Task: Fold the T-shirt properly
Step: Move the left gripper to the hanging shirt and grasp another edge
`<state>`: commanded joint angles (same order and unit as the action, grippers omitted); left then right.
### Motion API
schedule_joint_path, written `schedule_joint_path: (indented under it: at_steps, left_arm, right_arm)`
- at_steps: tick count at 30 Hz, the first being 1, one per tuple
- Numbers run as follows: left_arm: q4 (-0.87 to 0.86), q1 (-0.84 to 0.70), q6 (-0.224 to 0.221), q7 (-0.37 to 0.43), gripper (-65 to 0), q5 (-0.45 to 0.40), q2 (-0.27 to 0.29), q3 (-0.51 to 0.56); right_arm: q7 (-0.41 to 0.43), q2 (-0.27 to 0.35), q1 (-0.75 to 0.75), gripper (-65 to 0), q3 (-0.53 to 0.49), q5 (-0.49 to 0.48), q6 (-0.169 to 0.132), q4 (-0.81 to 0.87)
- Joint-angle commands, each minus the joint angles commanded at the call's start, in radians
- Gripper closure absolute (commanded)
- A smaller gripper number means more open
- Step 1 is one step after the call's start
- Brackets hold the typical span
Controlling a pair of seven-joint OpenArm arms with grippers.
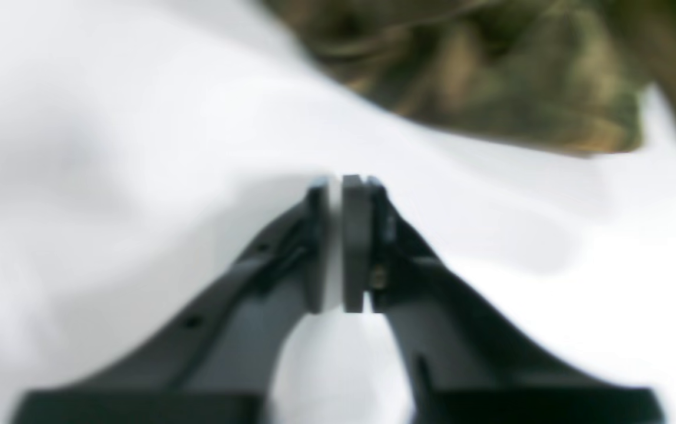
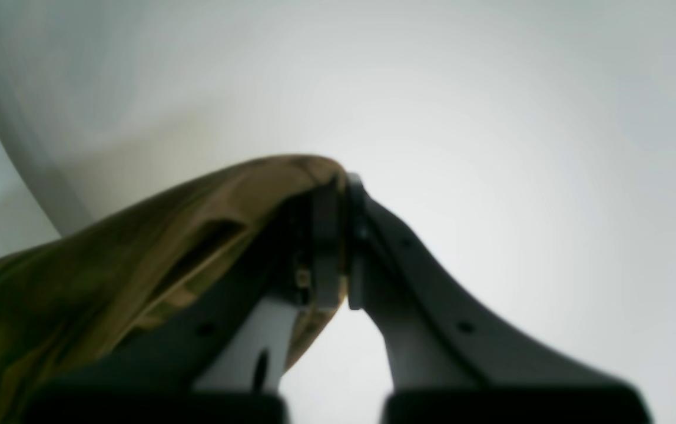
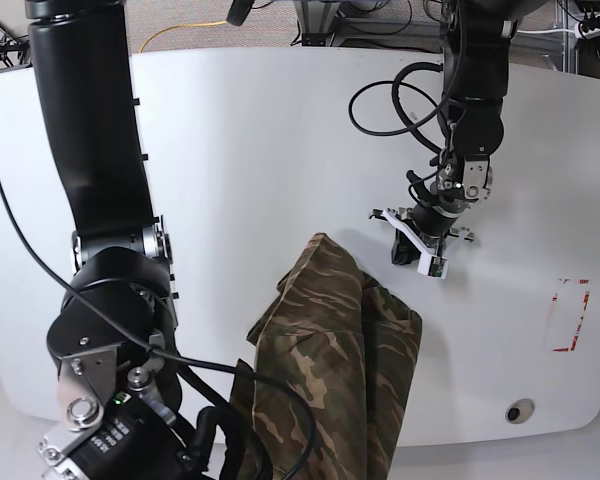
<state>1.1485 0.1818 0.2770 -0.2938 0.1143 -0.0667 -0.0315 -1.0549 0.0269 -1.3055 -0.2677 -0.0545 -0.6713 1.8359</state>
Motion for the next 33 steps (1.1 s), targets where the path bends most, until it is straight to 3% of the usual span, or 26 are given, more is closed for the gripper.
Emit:
schedule_joint_path:
  at_steps: [4,7,16,20,27,33]
  left_arm:
    - [-0.006,0.002,0.000,0.005,-40.4,0.000,0.005,-0.063]
    - [-0.008,0.015,0.000,0.005,-51.5,0.000,0.009,-0.081]
    - [-0.132,0.149,0.000,0.006,-51.9,0.000,0.011,-0.083]
    - [-0.181,0.190,0.000,0.063,-51.9,-0.006,0.034,-0.081]
    - [-0.198,0.216,0.002,0.080,-51.9,0.000,0.032,0.060]
    - [-0.201,0.218,0.002,0.083,-51.9,0.002,0.037,0.057]
  right_arm:
    - [0.000,0.000,0.000,0.0,0.002,0.000,0.000,0.000]
    - [0.000,0.000,0.000,0.0,0.002,0.000,0.000,0.000]
    - [0.000,0.000,0.000,0.0,0.002,0.000,0.002,0.000]
    - [0.000,0.000,0.000,0.0,0.002,0.000,0.002,0.000]
    - [0.000,0.000,0.000,0.0,0.002,0.000,0.002,0.000]
    - [0.000,0.002,0.000,0.0,0.002,0.000,0.002,0.000]
